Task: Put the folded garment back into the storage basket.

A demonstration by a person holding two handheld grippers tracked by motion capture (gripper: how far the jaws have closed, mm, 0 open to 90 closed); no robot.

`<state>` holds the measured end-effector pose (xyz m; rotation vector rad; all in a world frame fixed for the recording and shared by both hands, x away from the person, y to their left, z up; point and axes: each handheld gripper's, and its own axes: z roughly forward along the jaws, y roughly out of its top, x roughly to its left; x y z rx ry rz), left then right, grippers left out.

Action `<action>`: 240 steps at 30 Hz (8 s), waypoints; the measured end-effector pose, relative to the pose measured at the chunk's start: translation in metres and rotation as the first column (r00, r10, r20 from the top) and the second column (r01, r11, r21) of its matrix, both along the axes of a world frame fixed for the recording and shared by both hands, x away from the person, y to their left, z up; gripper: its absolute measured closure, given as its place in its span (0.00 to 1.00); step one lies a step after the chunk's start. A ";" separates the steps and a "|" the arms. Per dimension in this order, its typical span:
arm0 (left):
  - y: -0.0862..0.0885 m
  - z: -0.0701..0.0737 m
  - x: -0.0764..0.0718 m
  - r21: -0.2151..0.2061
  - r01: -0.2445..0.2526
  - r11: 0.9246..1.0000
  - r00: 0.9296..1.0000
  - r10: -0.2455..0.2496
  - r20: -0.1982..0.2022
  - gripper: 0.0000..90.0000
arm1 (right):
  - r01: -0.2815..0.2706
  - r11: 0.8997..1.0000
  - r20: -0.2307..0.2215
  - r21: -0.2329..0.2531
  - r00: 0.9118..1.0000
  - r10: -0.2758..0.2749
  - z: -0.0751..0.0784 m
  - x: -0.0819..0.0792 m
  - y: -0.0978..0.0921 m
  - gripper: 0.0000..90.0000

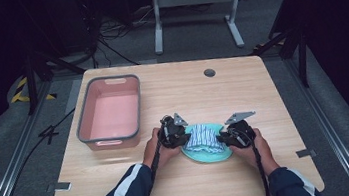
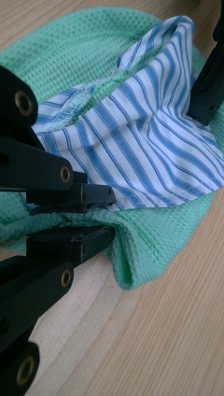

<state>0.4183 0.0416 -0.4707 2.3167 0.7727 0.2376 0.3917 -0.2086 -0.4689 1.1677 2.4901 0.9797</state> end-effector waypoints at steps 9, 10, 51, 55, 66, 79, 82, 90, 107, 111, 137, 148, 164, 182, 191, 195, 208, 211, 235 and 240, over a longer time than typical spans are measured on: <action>-0.003 0.005 0.002 -0.004 -0.010 1.000 1.000 0.010 0.014 0.93 | 0.007 1.000 0.003 0.008 1.000 -0.007 0.004 -0.002 -0.001 0.91; -0.004 0.006 0.002 -0.004 -0.006 1.000 1.000 0.006 0.018 0.94 | 0.012 1.000 -0.001 0.011 1.000 -0.012 0.005 -0.002 -0.002 0.91; -0.005 0.070 0.013 0.040 0.037 0.999 0.992 -0.041 0.116 0.96 | 0.090 0.987 0.043 0.131 0.994 -0.096 0.060 0.002 -0.003 0.92; 0.000 0.078 0.013 0.048 0.039 0.998 0.991 -0.045 0.127 0.96 | 0.086 0.988 0.053 0.131 0.994 -0.094 0.069 0.006 0.002 0.92; 0.022 0.108 0.010 0.019 0.007 1.000 0.984 -0.010 0.178 0.96 | 0.055 0.988 0.096 0.143 0.993 -0.069 0.100 0.010 0.016 0.92; 0.052 0.125 0.006 -0.021 -0.056 0.998 0.974 0.059 0.218 0.96 | -0.005 0.995 0.160 0.097 0.987 -0.011 0.124 0.022 0.049 0.91; 0.063 0.130 0.005 -0.005 -0.068 0.998 0.971 0.067 0.228 0.96 | -0.018 0.997 0.168 0.072 0.986 0.006 0.126 0.025 0.059 0.91; 0.097 0.139 0.005 -0.014 -0.137 0.990 0.962 0.137 0.236 0.96 | -0.069 0.995 0.178 0.067 0.982 0.056 0.139 0.032 0.095 0.91; 0.165 0.158 -0.001 0.007 -0.239 0.971 0.938 0.229 0.261 0.96 | -0.161 0.985 0.189 0.070 0.971 0.145 0.152 0.047 0.174 0.91; 0.178 0.161 0.000 0.022 -0.263 0.964 0.931 0.248 0.267 0.96 | -0.176 0.982 0.194 0.072 0.968 0.159 0.150 0.050 0.197 0.91; 0.253 0.141 0.001 0.002 -0.379 0.925 0.901 0.368 0.230 0.96 | -0.253 0.965 0.154 0.070 0.958 0.241 0.130 0.074 0.291 0.91; 0.250 0.106 0.011 0.017 -0.392 0.920 0.904 0.382 0.195 0.96 | -0.249 0.967 0.103 0.054 0.965 0.243 0.097 0.083 0.298 0.91; 0.244 0.085 0.023 0.058 -0.403 0.914 0.905 0.388 0.172 0.96 | -0.241 0.970 0.077 -0.005 0.967 0.241 0.077 0.091 0.302 0.90; 0.245 0.083 0.025 0.067 -0.425 0.903 0.898 0.410 0.162 0.87 | -0.230 0.973 0.067 -0.006 0.971 0.230 0.073 0.096 0.299 0.84; 0.244 0.086 0.025 0.059 -0.437 0.898 0.890 0.421 0.175 0.80 | -0.229 0.973 0.073 -0.006 0.971 0.229 0.075 0.095 0.296 0.85; 0.243 0.087 0.024 0.051 -0.433 0.900 0.890 0.418 0.181 0.80 | -0.228 0.974 0.076 -0.005 0.971 0.228 0.075 0.095 0.295 0.85; 0.230 0.105 0.012 0.026 -0.398 0.917 0.899 0.384 0.211 0.74 | -0.250 0.968 0.099 -0.016 0.963 0.250 0.085 0.090 0.282 0.87; 0.225 0.110 0.007 0.020 -0.377 0.926 0.905 0.363 0.222 0.72 | -0.253 0.967 0.107 -0.025 0.961 0.255 0.089 0.088 0.276 0.86; 0.195 0.118 -0.027 0.013 -0.283 0.959 0.930 0.271 0.250 0.63 | -0.280 0.952 0.150 -0.124 0.943 0.297 0.112 0.065 0.215 0.79; 0.190 0.117 -0.034 0.003 -0.269 0.963 0.932 0.259 0.255 0.63 | -0.274 0.952 0.155 -0.134 0.943 0.293 0.112 0.061 0.202 0.77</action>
